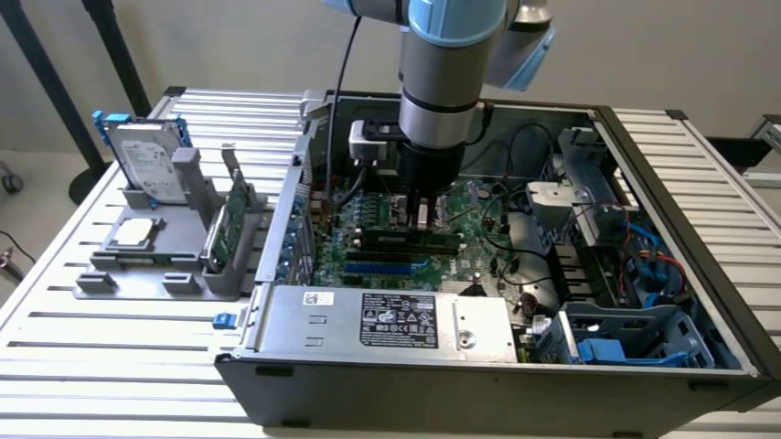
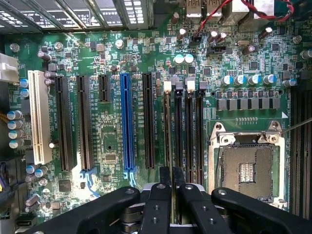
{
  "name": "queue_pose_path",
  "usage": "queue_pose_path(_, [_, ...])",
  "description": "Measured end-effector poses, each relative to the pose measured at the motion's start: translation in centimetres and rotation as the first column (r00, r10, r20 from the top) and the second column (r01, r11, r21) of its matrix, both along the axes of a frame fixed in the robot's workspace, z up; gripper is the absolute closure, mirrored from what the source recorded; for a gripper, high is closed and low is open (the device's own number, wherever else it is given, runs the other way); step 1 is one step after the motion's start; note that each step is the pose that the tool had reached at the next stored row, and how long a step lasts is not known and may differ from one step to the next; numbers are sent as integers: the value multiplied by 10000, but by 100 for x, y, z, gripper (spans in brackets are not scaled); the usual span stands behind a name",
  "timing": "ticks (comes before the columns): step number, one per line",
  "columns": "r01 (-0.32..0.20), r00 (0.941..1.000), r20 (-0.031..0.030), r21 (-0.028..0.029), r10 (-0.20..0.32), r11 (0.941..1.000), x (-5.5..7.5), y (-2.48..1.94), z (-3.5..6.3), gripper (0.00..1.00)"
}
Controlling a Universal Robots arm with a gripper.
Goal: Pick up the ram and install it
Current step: 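Insert the ram into the slot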
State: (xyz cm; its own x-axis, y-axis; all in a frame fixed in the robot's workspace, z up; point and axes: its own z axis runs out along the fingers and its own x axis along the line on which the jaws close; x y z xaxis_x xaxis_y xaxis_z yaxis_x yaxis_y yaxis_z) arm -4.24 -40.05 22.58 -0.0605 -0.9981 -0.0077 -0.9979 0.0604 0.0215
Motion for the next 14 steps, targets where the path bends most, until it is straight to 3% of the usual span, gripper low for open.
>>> queue_pose_path(14, [-152, 9999, 1, -54, 152, 9999, -13, 0, 11, 86])
